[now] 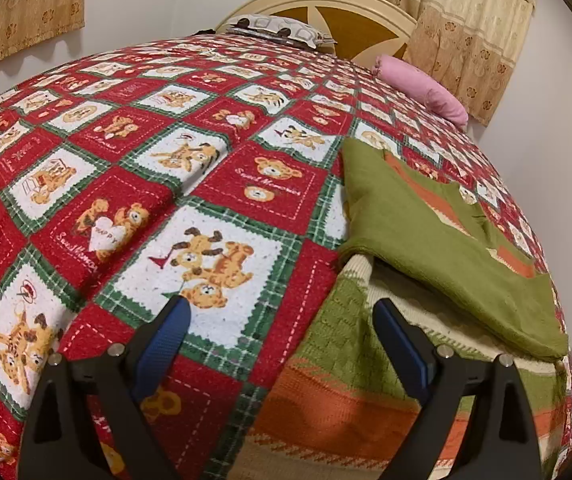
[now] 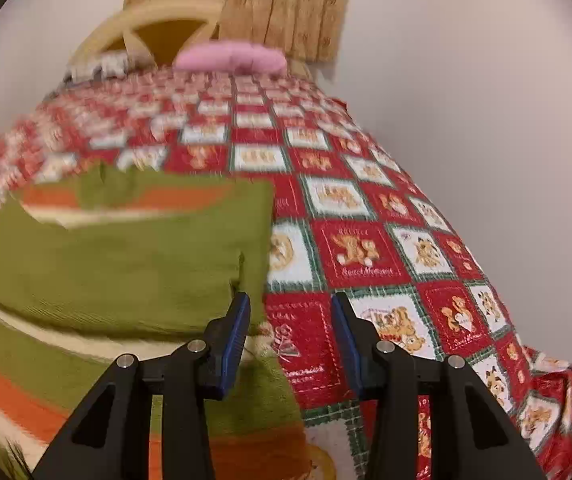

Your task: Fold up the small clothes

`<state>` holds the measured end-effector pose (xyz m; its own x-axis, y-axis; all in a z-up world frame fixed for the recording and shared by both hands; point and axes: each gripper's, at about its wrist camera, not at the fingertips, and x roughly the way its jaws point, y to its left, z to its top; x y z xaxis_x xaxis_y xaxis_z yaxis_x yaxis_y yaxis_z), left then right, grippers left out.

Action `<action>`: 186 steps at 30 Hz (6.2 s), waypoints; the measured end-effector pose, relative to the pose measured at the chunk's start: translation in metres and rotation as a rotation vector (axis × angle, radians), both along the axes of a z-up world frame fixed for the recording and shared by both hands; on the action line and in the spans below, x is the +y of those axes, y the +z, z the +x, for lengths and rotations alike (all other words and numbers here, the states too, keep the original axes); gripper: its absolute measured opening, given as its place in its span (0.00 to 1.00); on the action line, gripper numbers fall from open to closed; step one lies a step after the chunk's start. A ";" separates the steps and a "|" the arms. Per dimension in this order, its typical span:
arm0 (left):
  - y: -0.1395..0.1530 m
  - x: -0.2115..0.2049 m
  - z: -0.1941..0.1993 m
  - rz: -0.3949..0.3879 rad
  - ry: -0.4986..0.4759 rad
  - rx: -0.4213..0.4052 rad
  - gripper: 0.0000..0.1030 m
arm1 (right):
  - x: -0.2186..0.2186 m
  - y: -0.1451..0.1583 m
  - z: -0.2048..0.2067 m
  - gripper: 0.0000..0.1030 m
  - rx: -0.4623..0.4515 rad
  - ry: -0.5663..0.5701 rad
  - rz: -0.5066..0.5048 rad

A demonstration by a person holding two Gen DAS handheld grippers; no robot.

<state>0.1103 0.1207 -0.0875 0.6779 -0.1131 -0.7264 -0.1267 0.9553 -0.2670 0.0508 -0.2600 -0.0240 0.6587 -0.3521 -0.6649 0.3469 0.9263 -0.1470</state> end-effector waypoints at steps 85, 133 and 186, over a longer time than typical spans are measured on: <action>0.060 0.071 -0.138 0.016 -0.530 -0.084 0.84 | -0.002 -0.008 -0.109 0.02 -0.037 0.163 0.508; 0.021 -0.023 -0.124 0.032 -0.712 0.021 0.59 | 0.053 -0.051 -0.115 0.59 0.089 0.358 0.087; 0.030 -0.037 -0.054 0.082 -0.647 0.092 0.58 | 0.044 0.020 -0.097 0.06 -0.067 0.222 0.125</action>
